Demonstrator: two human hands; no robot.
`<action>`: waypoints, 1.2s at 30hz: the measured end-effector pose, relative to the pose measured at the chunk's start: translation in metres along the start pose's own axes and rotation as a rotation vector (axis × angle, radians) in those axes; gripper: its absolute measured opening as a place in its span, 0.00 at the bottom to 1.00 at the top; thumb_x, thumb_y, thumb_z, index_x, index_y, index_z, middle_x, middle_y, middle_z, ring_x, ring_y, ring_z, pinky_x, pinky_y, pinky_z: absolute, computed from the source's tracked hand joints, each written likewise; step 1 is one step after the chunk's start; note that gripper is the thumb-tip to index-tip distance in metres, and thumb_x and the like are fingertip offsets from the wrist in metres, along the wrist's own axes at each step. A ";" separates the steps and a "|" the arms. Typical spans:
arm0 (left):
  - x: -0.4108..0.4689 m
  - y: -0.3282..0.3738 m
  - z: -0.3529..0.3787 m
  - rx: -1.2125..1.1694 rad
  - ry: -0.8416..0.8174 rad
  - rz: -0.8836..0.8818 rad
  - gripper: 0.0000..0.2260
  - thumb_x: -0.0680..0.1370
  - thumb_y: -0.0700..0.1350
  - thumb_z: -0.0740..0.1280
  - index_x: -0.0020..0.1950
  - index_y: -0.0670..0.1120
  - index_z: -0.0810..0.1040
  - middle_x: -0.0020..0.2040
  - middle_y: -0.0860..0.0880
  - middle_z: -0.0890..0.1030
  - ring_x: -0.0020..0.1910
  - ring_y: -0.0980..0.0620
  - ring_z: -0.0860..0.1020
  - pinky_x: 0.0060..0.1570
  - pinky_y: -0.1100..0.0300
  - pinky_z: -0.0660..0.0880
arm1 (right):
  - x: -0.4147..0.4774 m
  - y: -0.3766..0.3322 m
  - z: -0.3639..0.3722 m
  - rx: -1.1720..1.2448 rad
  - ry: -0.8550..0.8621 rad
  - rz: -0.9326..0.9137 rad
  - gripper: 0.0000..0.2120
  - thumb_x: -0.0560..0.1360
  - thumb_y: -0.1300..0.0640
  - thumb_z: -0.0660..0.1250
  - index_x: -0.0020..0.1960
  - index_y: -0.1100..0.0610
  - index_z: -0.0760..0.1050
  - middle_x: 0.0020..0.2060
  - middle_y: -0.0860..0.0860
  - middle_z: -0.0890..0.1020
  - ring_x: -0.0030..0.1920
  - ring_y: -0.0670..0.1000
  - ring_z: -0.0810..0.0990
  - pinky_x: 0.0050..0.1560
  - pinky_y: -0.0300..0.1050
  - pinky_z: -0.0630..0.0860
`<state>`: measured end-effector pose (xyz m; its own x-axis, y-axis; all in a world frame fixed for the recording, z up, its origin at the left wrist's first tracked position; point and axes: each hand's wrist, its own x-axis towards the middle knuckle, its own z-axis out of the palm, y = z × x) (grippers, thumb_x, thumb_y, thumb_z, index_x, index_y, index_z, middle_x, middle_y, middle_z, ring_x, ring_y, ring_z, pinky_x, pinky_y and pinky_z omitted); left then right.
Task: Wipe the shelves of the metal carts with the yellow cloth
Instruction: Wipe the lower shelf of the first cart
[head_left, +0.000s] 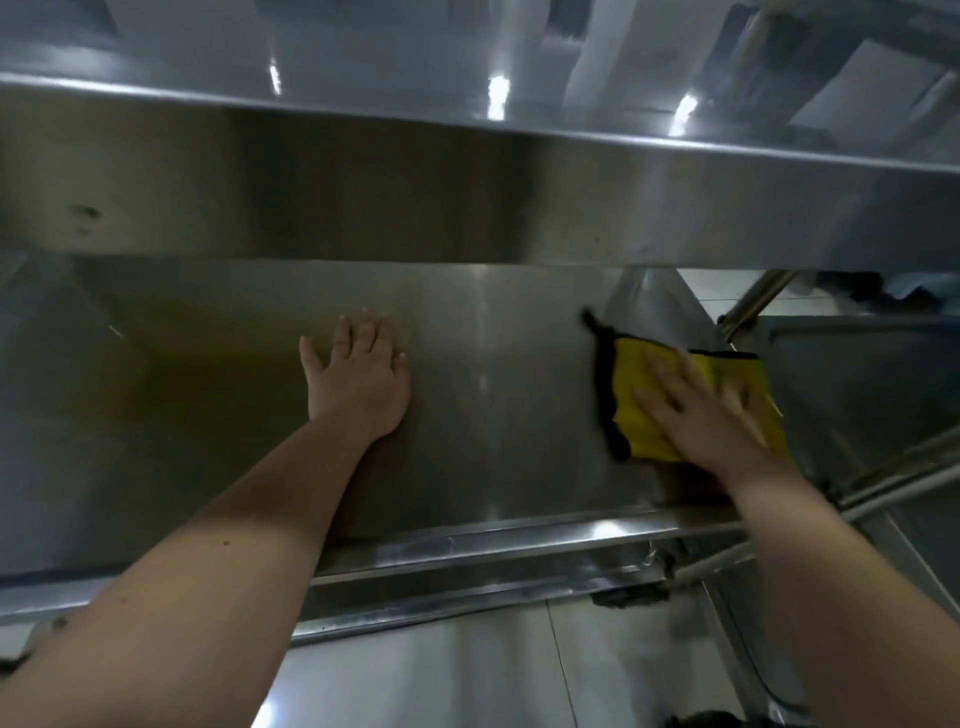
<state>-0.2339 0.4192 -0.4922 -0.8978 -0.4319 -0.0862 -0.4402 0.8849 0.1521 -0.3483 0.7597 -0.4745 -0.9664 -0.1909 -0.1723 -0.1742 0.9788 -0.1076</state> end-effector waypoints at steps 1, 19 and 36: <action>0.000 0.003 0.001 -0.002 0.001 -0.004 0.26 0.84 0.54 0.42 0.81 0.49 0.44 0.81 0.51 0.41 0.79 0.48 0.40 0.73 0.37 0.38 | 0.003 -0.001 -0.002 0.037 0.005 0.107 0.32 0.73 0.24 0.41 0.75 0.29 0.40 0.79 0.41 0.42 0.77 0.67 0.43 0.73 0.70 0.41; -0.004 0.020 0.003 -0.028 0.016 -0.071 0.25 0.84 0.53 0.43 0.81 0.50 0.46 0.81 0.52 0.43 0.80 0.48 0.41 0.74 0.37 0.38 | -0.063 -0.087 0.027 -0.115 -0.022 -0.161 0.29 0.77 0.29 0.43 0.76 0.31 0.39 0.79 0.42 0.38 0.77 0.66 0.40 0.72 0.70 0.39; 0.003 0.010 -0.003 -0.031 -0.047 -0.032 0.25 0.84 0.53 0.45 0.81 0.51 0.46 0.81 0.53 0.44 0.80 0.49 0.42 0.74 0.38 0.38 | -0.091 -0.119 0.031 -0.126 -0.103 -0.360 0.30 0.75 0.26 0.43 0.74 0.28 0.37 0.77 0.40 0.35 0.76 0.66 0.35 0.71 0.70 0.34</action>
<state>-0.2406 0.4266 -0.4882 -0.8821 -0.4506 -0.1373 -0.4695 0.8645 0.1792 -0.2341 0.6583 -0.4763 -0.8165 -0.5235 -0.2436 -0.5263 0.8483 -0.0590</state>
